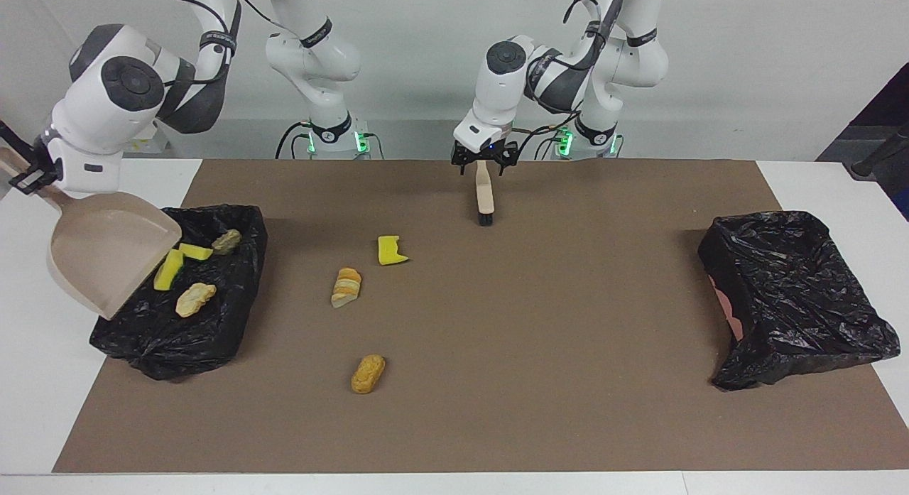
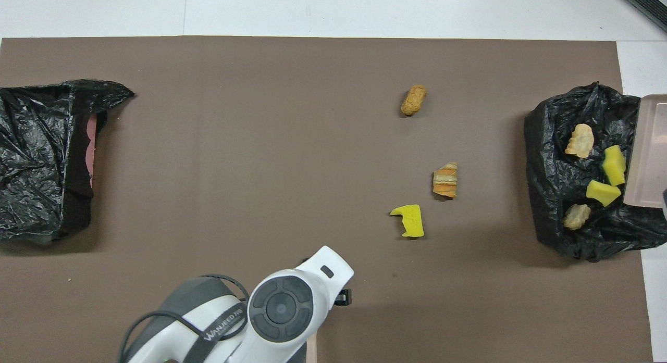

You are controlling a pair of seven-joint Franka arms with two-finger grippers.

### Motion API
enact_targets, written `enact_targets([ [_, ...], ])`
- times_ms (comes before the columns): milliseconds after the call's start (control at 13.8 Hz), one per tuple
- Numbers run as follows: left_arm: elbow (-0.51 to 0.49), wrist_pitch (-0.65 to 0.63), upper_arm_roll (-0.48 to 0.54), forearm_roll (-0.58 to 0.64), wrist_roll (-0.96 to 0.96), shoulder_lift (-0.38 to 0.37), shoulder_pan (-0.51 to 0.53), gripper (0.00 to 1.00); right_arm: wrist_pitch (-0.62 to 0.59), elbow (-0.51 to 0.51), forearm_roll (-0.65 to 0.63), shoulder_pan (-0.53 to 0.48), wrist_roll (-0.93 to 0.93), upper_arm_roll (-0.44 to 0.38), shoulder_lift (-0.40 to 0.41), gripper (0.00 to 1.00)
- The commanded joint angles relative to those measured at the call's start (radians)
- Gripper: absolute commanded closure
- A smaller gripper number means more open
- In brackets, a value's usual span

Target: Sweep and dump trash in bin

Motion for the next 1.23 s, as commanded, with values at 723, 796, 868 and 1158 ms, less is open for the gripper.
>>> enact_targets([
  [723,0.393,-0.289,0.341,0.21,0.658,0.005,0.16,0.0,-0.019,-0.022,0.549,0.024,-0.086,0.041,-0.084,1.0],
  [796,0.439,-0.323,0.342,0.21,0.704,0.003,0.184,0.0,-0.019,-0.036,0.606,0.036,-0.079,0.043,-0.089,1.0],
  [868,0.486,-0.359,0.343,0.21,0.735,0.005,0.207,0.0,-0.017,-0.037,0.646,0.066,-0.071,0.043,-0.089,1.0],
  [1158,0.637,-0.461,0.346,0.211,0.772,0.041,0.261,0.0,0.0,-0.05,0.684,0.148,0.157,0.043,-0.019,1.0],
])
